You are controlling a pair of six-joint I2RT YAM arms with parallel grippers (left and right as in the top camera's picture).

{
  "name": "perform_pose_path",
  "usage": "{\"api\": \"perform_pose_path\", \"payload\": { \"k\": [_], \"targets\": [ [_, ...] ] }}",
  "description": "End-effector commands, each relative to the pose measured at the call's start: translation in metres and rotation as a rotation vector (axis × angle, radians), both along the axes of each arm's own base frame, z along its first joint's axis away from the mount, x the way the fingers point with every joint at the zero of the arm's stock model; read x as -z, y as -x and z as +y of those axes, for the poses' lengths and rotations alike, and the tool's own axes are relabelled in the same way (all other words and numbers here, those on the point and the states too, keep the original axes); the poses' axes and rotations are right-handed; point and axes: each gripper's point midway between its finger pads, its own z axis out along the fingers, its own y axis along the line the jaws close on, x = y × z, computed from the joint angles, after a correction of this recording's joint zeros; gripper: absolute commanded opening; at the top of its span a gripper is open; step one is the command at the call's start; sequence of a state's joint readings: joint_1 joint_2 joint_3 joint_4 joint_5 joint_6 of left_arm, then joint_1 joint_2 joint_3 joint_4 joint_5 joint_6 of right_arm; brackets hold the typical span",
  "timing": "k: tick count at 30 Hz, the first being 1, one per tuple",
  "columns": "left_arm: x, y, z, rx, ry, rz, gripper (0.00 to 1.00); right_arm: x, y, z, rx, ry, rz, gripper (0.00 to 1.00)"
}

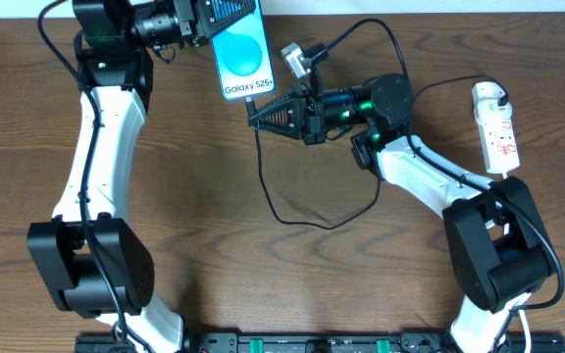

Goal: Plug charger to phone and switch on socket

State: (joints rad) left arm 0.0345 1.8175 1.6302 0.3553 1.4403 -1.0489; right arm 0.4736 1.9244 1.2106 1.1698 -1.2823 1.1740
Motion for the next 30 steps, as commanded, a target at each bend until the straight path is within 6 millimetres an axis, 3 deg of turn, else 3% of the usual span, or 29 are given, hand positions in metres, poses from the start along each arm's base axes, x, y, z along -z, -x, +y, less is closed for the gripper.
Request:
{"api": "perform_pose_path", "payload": {
  "k": [1, 17, 30],
  "targets": [
    [-0.006, 0.008, -0.001, 0.033, 0.002, 0.009, 0.07, -0.001, -0.003, 0.002, 0.013, -0.007, 0.006, 0.01],
    [-0.006, 0.004, -0.001, 0.013, -0.011, -0.063, 0.07, 0.0, -0.001, 0.002, 0.003, -0.003, 0.004, 0.01],
    [-0.006, -0.005, 0.026, -0.056, -0.015, -0.074, 0.07, 0.0, 0.0, 0.002, -0.003, 0.0, 0.002, 0.01]
  ]
}}
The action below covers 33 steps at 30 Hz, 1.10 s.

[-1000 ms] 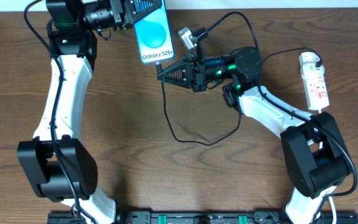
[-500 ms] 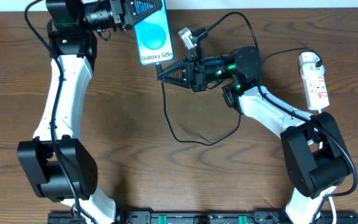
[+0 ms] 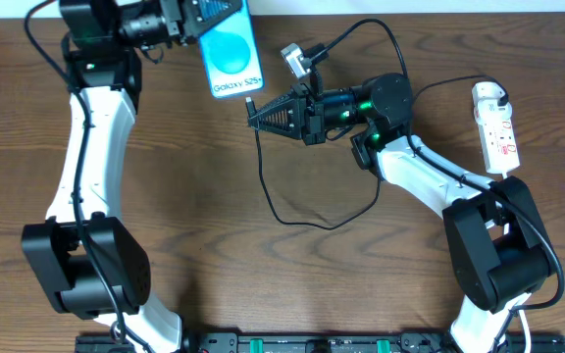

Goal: Plug charger to phone and switch on socket

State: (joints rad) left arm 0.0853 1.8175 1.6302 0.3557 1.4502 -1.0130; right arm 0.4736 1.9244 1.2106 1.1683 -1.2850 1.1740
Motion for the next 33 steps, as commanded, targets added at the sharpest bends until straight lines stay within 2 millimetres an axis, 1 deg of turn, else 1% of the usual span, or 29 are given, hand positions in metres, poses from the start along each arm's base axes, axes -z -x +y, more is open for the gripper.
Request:
{"api": "perform_pose_path", "payload": {
  "k": [1, 4, 11, 29, 33],
  "targets": [
    [-0.006, 0.0, 0.004, -0.015, -0.006, -0.036, 0.07, 0.0, -0.001, 0.002, -0.001, -0.002, 0.001, 0.01],
    [-0.005, 0.001, 0.002, -0.01, -0.005, -0.028, 0.07, 0.0, -0.001, 0.002, -0.001, -0.002, 0.001, 0.01],
    [-0.005, 0.005, -0.012, 0.02, -0.005, -0.03, 0.07, 0.0, -0.001, 0.002, -0.001, -0.002, 0.001, 0.01],
    [-0.004, 0.007, -0.012, 0.034, -0.005, -0.016, 0.07, 0.0, -0.001, 0.002, 0.0, -0.002, 0.001, 0.01],
    [-0.004, 0.008, -0.012, 0.038, -0.005, -0.014, 0.07, -0.001, -0.003, 0.0, 0.01, -0.005, 0.002, 0.01]
  ]
}}
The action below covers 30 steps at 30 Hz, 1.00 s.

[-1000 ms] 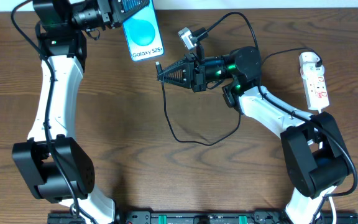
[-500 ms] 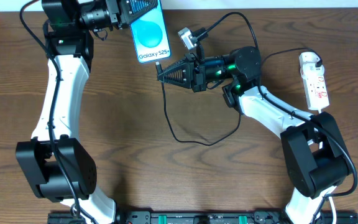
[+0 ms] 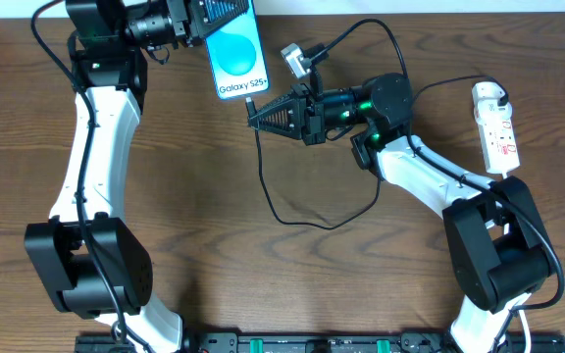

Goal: Plug charger to phone and switch on socket

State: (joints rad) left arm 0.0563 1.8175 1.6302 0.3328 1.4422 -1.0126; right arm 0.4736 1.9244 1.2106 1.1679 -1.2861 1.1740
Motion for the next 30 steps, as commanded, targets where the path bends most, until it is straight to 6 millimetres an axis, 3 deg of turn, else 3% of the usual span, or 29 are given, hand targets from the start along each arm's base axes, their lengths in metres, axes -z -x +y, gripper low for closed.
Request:
{"api": "perform_pose_path", "payload": {
  "k": [1, 13, 30],
  "targets": [
    [-0.006, 0.005, 0.0, 0.019, -0.007, -0.036, 0.07, -0.001, -0.004, 0.0, 0.012, -0.005, 0.003, 0.01],
    [-0.006, 0.01, -0.012, 0.048, -0.01, -0.055, 0.08, -0.001, -0.004, 0.0, 0.013, -0.006, 0.003, 0.01],
    [-0.006, 0.01, -0.012, 0.048, -0.01, -0.055, 0.08, -0.001, -0.007, -0.003, 0.022, -0.004, 0.008, 0.01]
  ]
}}
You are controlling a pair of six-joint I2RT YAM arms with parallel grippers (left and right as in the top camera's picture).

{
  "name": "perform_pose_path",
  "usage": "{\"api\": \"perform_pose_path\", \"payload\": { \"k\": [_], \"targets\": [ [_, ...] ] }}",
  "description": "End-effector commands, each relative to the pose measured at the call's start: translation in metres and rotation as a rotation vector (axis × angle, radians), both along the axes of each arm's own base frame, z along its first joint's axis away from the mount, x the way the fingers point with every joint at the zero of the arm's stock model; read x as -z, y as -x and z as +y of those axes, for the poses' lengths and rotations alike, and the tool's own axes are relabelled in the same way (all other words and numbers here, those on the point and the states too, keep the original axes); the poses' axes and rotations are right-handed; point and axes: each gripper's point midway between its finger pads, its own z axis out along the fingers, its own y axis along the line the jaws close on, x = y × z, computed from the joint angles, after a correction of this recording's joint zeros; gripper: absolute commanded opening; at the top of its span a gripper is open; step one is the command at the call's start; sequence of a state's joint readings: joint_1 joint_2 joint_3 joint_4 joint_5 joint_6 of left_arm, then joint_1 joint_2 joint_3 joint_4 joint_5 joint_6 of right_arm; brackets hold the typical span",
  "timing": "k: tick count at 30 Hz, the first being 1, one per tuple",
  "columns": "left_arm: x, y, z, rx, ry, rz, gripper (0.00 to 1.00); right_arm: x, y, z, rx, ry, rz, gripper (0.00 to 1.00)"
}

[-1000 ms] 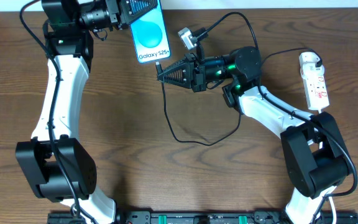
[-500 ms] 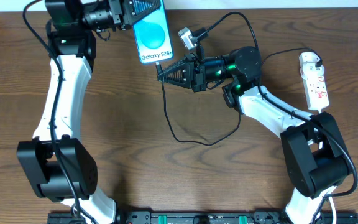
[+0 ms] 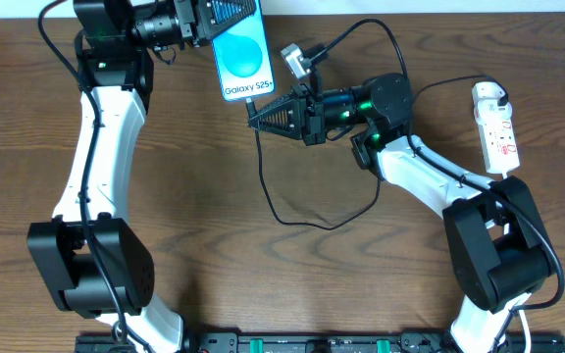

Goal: Plug charger to phone and switch on socket

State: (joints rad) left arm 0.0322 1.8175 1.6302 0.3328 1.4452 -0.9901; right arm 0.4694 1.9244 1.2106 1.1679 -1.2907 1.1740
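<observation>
The phone (image 3: 244,56), its blue screen reading "Galaxy S25+", is held off the table at the top centre, with my left gripper (image 3: 226,17) shut on its upper end. My right gripper (image 3: 254,112) points left just below the phone's bottom edge, shut on the plug end of the black charger cable (image 3: 267,188). Whether the plug is in the port cannot be told. The white socket strip (image 3: 499,134) lies at the right with a white adapter (image 3: 488,95) in it.
The black cable loops across the middle of the wooden table (image 3: 292,284) and runs back up over the right arm towards the socket strip. A dark rail (image 3: 312,343) lines the front edge.
My left gripper has carried the phone a little to the right, so its bottom edge is again close to the right gripper's tip. The right arm has not moved.
The phone's bottom edge first stood just above the right gripper's tip. Then the left arm had drawn it away to the left. After that it was partway back, and now it is where it began. The right gripper held the plug still throughout.
</observation>
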Motion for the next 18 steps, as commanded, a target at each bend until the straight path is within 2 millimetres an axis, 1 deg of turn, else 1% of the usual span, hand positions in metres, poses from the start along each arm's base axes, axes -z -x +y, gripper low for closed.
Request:
{"api": "perform_pose_path", "payload": {
  "k": [1, 18],
  "targets": [
    [-0.0059, 0.0057, -0.0008, 0.021, -0.005, -0.033, 0.07, -0.0011, -0.0065, -0.0016, 0.021, -0.006, 0.009, 0.01],
    [-0.0058, 0.005, 0.0012, 0.017, -0.005, -0.032, 0.07, -0.0015, -0.0095, -0.0037, 0.032, -0.007, 0.017, 0.01]
  ]
}}
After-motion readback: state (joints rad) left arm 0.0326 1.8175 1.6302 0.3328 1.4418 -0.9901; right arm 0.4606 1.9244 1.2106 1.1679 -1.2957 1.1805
